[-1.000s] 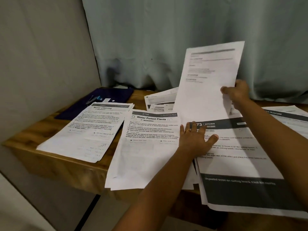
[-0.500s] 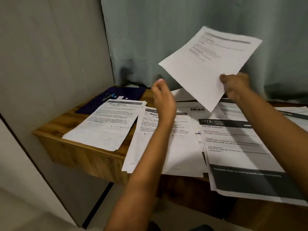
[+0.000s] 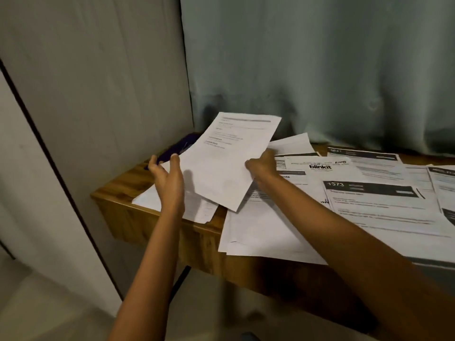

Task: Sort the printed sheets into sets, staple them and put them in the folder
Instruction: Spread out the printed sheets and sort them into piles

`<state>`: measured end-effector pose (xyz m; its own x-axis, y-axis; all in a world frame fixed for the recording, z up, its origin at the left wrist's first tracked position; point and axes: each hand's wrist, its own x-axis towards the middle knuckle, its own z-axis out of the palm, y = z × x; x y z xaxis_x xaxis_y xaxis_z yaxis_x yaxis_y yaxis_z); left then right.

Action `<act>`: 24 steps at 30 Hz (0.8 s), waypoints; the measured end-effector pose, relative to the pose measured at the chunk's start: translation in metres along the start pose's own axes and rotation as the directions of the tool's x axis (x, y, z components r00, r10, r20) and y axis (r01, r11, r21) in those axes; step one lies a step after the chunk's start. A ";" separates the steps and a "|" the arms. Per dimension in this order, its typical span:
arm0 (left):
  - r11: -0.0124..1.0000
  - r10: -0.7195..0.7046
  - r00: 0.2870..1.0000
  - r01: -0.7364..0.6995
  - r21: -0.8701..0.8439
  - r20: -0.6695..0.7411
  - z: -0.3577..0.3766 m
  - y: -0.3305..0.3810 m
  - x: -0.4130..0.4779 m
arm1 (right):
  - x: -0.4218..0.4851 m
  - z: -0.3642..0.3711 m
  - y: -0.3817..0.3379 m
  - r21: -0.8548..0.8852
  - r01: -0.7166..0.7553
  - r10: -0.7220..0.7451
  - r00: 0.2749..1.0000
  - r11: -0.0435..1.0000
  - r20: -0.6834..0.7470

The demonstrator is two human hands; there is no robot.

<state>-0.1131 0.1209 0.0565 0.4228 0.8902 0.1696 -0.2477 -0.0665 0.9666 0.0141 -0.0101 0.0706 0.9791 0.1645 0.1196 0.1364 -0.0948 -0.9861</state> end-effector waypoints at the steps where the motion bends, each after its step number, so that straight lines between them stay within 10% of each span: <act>1: 1.000 0.002 1.000 -0.002 0.012 -0.011 -0.008 -0.005 0.005 | -0.004 0.011 0.004 -0.008 -0.013 0.014 1.000 1.000 0.025; 24: 0.923 0.208 0.978 -0.193 0.334 -0.007 -0.052 -0.049 0.050 | -0.032 0.061 0.029 -0.749 0.274 0.045 0.926 0.603 0.374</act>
<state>-0.1251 0.1921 0.0074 0.3562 0.8601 0.3653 -0.0192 -0.3841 0.9231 -0.0222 0.0421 0.0313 0.8564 0.5158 0.0237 0.4634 -0.7475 -0.4759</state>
